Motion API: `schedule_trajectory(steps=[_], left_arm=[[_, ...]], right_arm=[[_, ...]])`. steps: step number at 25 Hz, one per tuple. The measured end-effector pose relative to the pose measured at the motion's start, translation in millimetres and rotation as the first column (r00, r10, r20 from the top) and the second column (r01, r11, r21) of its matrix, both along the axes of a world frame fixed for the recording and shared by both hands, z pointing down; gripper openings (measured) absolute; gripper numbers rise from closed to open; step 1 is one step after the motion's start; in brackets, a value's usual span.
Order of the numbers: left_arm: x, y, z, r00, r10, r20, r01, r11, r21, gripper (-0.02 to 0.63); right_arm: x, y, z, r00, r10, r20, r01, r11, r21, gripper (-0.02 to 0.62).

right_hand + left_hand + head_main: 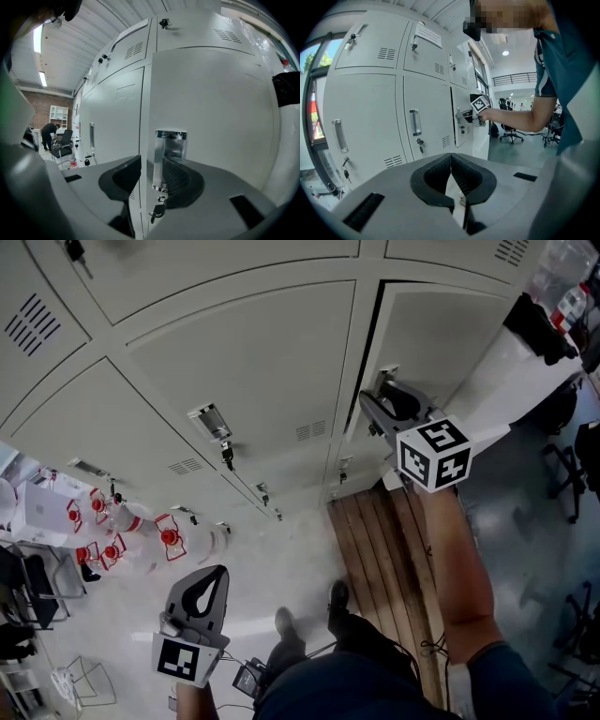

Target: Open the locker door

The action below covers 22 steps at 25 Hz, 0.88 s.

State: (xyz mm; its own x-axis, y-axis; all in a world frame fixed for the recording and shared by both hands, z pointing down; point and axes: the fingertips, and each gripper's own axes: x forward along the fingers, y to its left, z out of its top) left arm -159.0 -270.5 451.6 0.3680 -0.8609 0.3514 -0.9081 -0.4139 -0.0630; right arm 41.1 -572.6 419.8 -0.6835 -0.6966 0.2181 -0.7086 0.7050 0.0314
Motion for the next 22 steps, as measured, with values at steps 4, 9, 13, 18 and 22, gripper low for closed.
schedule_trajectory(steps=[4, 9, 13, 18, 22], left_arm=[[-2.7, 0.8, -1.1, 1.0, 0.009, 0.004, -0.009, 1.0, 0.004, 0.018], [-0.3, 0.0, -5.5, 0.999, 0.039, 0.013, -0.04, 0.999, 0.007, 0.018], [5.7, -1.3, -9.3, 0.997, 0.07, 0.018, -0.07, 0.997, 0.011, 0.018], [11.3, -2.4, -14.4, 0.995, 0.097, 0.021, -0.098, 0.995, 0.019, 0.018], [12.5, -0.1, -18.0, 0.993, 0.117, 0.026, -0.118, 0.993, 0.025, 0.018]], right_arm=[[9.2, 13.6, 0.2, 1.0, 0.024, 0.004, -0.024, 1.0, 0.006, 0.154], [30.1, 37.3, 0.6, 0.998, 0.064, 0.008, -0.065, 0.998, 0.011, 0.132], [47.3, 55.3, 0.9, 0.994, 0.105, 0.022, -0.105, 0.994, 0.011, 0.13], [69.2, 73.7, 1.6, 0.988, 0.152, 0.028, -0.152, 0.988, 0.016, 0.13], [85.5, 87.2, 2.0, 0.98, 0.196, 0.028, -0.196, 0.98, 0.019, 0.13]])
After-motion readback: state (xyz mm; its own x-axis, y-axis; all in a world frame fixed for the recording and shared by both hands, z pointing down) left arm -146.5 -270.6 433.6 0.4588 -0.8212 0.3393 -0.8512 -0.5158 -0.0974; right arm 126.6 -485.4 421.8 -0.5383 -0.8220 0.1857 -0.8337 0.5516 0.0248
